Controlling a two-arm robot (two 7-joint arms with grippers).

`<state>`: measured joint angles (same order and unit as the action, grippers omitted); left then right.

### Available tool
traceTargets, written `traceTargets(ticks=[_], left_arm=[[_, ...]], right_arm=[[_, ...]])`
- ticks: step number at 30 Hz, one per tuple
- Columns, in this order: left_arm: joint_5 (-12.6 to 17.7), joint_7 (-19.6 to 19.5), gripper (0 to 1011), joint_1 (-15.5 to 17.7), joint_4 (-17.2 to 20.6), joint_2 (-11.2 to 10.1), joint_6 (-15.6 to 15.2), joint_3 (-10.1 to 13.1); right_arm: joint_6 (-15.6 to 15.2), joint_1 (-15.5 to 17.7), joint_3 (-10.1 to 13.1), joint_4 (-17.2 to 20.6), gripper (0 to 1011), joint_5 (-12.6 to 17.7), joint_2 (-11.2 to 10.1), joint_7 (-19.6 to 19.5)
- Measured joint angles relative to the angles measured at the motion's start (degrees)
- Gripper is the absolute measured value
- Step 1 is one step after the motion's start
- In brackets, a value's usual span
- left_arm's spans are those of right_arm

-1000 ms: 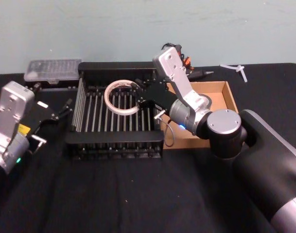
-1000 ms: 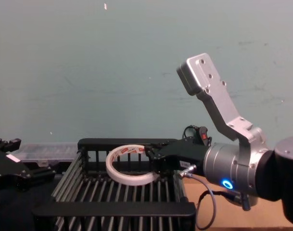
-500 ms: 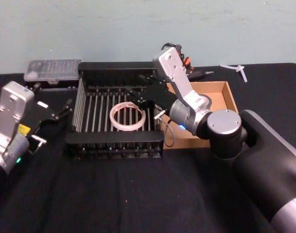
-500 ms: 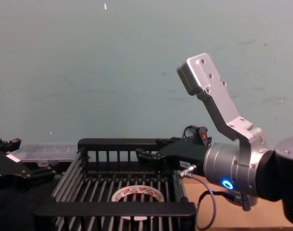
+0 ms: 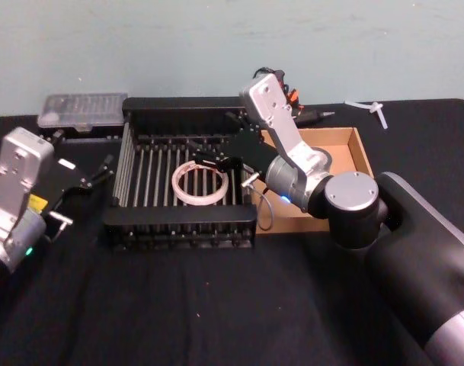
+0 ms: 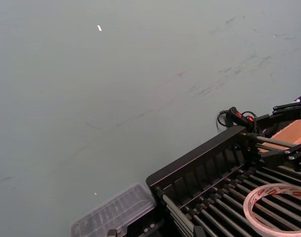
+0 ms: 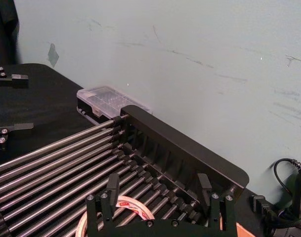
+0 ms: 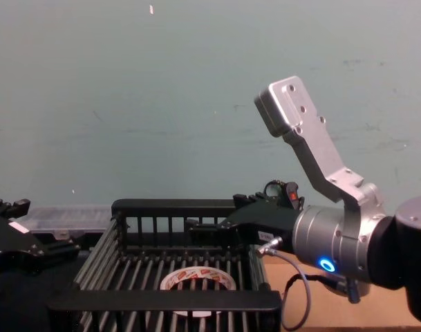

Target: Pick up the white tape and place it into the black box , Pick up the silver tape and place it into the brown box.

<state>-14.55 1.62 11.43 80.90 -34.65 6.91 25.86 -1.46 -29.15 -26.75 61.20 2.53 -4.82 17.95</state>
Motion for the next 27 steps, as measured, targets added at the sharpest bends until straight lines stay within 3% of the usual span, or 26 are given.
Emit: traceTargets(ticks=[2,17,27], left_arm=[[0.00,0.00,1001,0.00,0.00,0.00,0.00,0.00],[0.00,0.00,1001,0.00,0.00,0.00,0.00,0.00],[0.00,0.00,1001,0.00,0.00,0.00,0.00,0.00]], right_arm=[[0.00,0.00,0.00,0.00,1002,0.01,0.00,0.00],[0.00,0.12,0.16,0.26,1002,0.05,0.00,0.06],[0.15,2.26,2.60,5.95,1000,1.33,-1.39,-0.06]])
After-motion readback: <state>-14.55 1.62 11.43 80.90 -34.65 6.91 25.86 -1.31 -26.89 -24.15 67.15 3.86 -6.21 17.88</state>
